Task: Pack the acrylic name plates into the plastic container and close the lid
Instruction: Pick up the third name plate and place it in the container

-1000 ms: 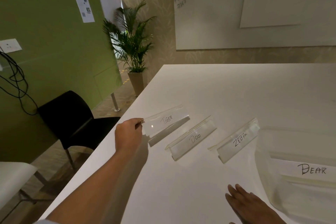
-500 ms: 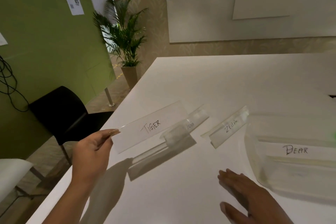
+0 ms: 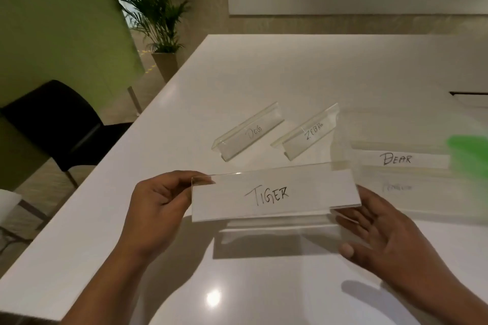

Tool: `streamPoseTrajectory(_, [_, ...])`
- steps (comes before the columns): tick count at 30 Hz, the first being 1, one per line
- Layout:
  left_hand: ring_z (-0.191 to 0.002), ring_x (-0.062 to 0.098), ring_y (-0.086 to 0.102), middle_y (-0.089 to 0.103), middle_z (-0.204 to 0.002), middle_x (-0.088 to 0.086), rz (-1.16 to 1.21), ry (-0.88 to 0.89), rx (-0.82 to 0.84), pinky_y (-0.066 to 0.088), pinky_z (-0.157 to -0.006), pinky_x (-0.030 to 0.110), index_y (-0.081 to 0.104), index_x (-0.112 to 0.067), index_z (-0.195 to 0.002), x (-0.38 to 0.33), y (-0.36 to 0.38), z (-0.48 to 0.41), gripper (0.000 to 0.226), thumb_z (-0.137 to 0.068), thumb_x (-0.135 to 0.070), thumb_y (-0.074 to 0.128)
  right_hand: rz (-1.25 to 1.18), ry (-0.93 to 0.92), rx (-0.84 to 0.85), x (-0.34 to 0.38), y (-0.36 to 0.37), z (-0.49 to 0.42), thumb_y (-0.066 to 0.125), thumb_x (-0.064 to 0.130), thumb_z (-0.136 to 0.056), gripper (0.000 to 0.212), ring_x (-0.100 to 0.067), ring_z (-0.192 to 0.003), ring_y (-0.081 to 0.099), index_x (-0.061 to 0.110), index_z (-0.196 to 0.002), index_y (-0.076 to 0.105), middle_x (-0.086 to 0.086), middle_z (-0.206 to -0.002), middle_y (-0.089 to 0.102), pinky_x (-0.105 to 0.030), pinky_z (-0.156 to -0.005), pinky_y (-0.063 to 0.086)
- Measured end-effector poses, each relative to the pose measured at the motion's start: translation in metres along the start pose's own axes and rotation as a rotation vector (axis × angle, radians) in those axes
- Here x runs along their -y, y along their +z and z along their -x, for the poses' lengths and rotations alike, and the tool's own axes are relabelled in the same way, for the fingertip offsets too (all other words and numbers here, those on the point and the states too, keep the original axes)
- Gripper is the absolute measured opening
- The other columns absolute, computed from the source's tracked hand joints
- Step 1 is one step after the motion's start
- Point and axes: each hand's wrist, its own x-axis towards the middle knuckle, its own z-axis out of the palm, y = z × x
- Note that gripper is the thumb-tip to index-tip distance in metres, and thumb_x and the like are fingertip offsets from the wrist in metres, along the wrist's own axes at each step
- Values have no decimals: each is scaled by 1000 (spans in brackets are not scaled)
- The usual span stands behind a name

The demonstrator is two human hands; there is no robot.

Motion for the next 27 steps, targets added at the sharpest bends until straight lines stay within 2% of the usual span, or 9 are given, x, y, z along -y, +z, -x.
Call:
streamPoseTrajectory(2, [-86,11,73,79,-88,-6,37,6,19,54,-71,15,80,-30,-85,-4,8,1,38,-85,5,65,-65,-9,-41,2,-4,4,93,20,-54,83,-22,-112,64,21,-128,55,-8,-118,69,-25,-93,50])
streamPoseTrajectory(4, [-87,10,73,79,-88,-7,54,19,40,53,-71,14,80,-29,-85,-8,14,3,32,-82,-2,62,-57,-41,-76,7,-6,7,87,9,-55,76,-15,-102,69,12,-125,55,0,-111,73,-16,-80,52])
streamPoseTrajectory(7, [-87,9,73,79,-88,-7,69,29,79,52,-71,12,80,-26,-85,-13,20,6,33,-81,-2,58,-46,-99,-113,16,-6,13,87,32,-42,87,-3,-92,70,2,-119,57,10,-101,75,-10,-72,51])
streamPoseTrajectory(11, [-87,12,73,79,-87,-7,66,26,101,54,-73,16,80,-28,-86,-15,27,9,35,-82,2,63,-210,-73,-143,15,-6,21,94,49,-33,104,-21,-93,71,3,-119,59,-10,-102,74,-26,-75,57])
streamPoseTrajectory(14, [-87,10,73,79,-88,-8,54,23,85,54,-74,15,80,-28,-86,-17,32,11,34,-82,2,63,-153,-71,-182,18,-4,22,92,53,-37,88,-15,-89,72,10,-110,68,-5,-98,76,-21,-71,56])
streamPoseTrajectory(17, [-86,10,74,79,-87,-8,83,0,65,55,-71,15,80,-28,-87,-18,37,13,33,-83,2,69,-185,-77,-187,18,-5,22,92,34,-41,62,-17,-79,73,17,-99,74,-7,-90,77,-21,-63,56])
streamPoseTrajectory(20, [-85,14,75,79,-88,-4,205,-66,2,57,-68,17,80,-27,-88,-18,43,13,21,-81,-9,71,-299,-62,-206,12,-7,21,76,8,-54,45,-26,-80,73,11,-98,73,-15,-91,76,-27,-65,57])
streamPoseTrajectory(25, [-103,24,70,76,-105,6,388,-232,10,56,-86,37,75,-22,-102,-13,47,19,24,-81,-32,71,-374,-17,-203,9,-7,18,95,27,-44,66,-32,-88,72,7,-102,72,-21,-98,74,-32,-72,58])
streamPoseTrajectory(27, [-105,24,70,75,-109,7,519,-336,12,56,-90,39,73,-17,-108,-13,51,23,42,-80,-48,72,-401,-10,-224,5,-9,17,90,12,-50,59,-36,-93,70,5,-105,70,-24,-104,72,-35,-77,58])
